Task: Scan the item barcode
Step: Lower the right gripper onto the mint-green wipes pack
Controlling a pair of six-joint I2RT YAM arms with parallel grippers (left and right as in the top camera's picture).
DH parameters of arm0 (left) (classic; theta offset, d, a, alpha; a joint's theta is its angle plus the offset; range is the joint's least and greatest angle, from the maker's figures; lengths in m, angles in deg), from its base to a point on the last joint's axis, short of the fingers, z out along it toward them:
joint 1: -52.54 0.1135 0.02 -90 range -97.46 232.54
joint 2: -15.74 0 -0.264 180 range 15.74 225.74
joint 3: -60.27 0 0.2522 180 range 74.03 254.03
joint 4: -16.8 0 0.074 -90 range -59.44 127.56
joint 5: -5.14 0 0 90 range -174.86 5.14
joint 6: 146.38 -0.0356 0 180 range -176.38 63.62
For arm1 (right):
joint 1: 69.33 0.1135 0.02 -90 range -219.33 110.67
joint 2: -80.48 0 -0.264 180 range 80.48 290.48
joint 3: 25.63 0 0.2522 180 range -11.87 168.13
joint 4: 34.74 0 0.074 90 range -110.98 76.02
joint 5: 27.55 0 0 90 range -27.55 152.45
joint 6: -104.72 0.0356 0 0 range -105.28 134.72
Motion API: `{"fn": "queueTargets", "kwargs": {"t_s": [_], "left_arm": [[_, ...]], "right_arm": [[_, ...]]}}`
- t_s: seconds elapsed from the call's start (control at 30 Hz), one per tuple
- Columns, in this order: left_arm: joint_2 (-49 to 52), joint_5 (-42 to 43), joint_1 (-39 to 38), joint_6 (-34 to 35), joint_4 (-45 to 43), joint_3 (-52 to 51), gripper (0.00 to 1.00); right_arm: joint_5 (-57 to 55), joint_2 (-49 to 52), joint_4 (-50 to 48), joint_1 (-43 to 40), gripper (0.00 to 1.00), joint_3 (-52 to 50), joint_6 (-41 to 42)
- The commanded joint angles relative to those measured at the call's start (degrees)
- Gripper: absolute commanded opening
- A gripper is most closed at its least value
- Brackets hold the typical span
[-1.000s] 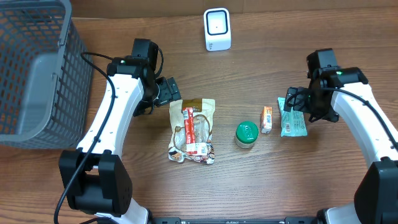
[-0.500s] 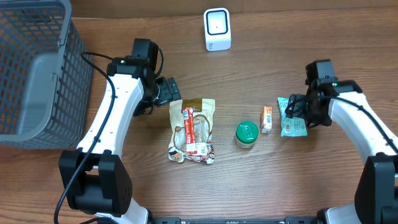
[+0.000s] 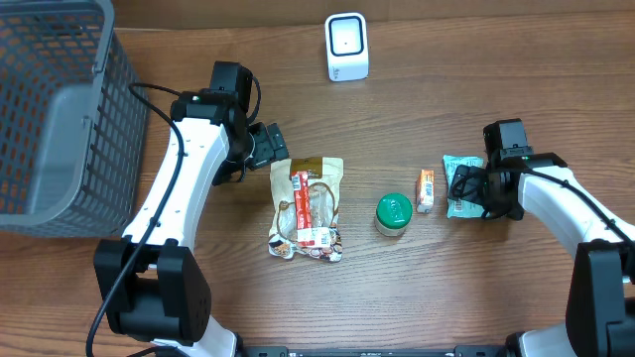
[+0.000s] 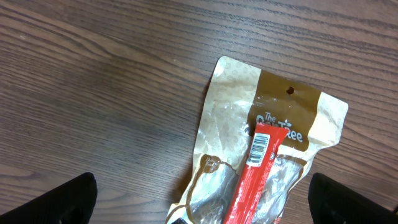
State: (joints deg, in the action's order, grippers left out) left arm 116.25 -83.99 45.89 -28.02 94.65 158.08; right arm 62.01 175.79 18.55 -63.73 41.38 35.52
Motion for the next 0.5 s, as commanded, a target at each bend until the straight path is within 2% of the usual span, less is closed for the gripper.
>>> {"fn": "queueTargets", "kwargs": {"t_s": [0.0, 0.23, 0.47], "left_arm": [[-1.29, 0.22, -0.11, 0.35, -0.04, 1.22, 1.0], [-1.29, 0.22, -0.11, 0.35, -0.04, 1.22, 1.0], [-1.29, 0.22, -0.11, 0.35, -0.04, 1.22, 1.0]], "right_arm": [[5.38, -0.94, -0.24, -0.26, 0.92, -1.22, 3.48], [6.8, -0.94, 2.45, -0.22, 0.79, -1.55, 3.45], [11.28, -0.96, 5.25, -0.24, 0.77, -1.07, 3.21]]}}
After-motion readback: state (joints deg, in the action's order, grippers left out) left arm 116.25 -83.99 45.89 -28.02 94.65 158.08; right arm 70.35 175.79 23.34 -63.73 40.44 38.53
